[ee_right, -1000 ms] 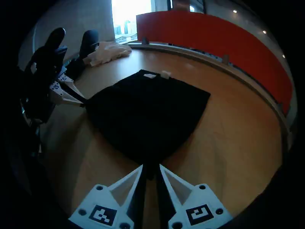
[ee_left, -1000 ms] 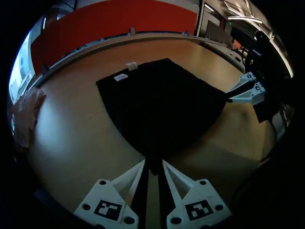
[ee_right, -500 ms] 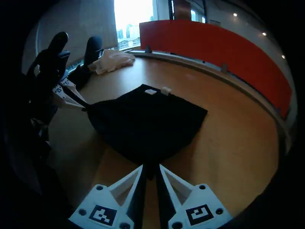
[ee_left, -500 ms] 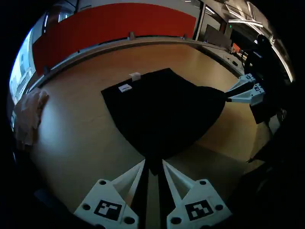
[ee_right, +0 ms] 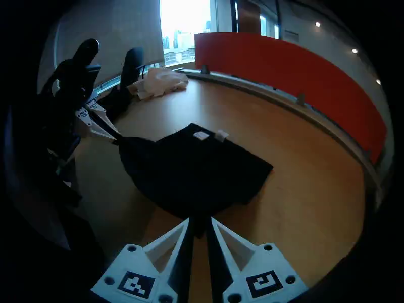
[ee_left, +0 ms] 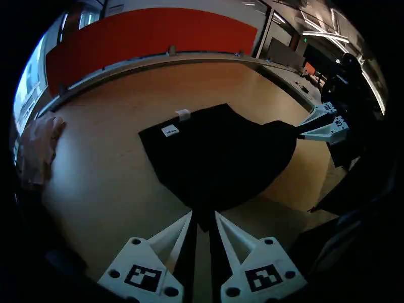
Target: Fold towel
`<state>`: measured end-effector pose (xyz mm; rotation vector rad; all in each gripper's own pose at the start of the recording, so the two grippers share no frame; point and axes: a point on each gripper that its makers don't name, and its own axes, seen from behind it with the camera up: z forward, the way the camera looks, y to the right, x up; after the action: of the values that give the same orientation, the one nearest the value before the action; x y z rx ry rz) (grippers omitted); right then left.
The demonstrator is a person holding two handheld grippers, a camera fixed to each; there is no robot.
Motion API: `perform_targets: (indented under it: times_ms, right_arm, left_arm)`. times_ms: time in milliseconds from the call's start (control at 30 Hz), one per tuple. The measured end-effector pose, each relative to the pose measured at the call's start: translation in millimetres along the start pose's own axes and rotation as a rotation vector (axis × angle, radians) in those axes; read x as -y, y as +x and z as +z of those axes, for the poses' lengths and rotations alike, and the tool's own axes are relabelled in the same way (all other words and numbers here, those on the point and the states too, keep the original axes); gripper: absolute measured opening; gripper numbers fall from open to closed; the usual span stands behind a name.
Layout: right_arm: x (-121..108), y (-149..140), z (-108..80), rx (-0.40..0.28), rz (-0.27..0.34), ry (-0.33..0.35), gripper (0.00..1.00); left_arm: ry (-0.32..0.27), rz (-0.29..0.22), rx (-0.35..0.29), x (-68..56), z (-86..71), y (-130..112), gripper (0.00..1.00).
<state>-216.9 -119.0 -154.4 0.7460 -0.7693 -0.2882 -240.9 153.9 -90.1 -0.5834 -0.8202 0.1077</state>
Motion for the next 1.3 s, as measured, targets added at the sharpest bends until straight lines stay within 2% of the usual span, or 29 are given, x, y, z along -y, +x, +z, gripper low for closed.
perform_targets:
  times_ms: [267,567,867,1300]
  right_arm:
    - [11,1,-17.3,-0.001,0.016,0.008,0.16]
    - [12,0,-17.1,0.009,0.018,0.011,0.16]
    - [-7,15,-5.1,0.014,-0.004,-0.002,0.16]
    - [-57,43,28.3,0.035,-0.055,-0.030,0.16]
  left_arm:
    - [-0.013,-0.016,0.001,-11.4,-21.0,0,0.15]
    - [-0.017,-0.035,-0.004,-11.9,-23.9,0,0.15]
    - [0.003,-0.061,-0.017,4.2,-11.8,19,0.15]
    - [0.028,-0.055,-0.023,37.7,20.8,57,0.15]
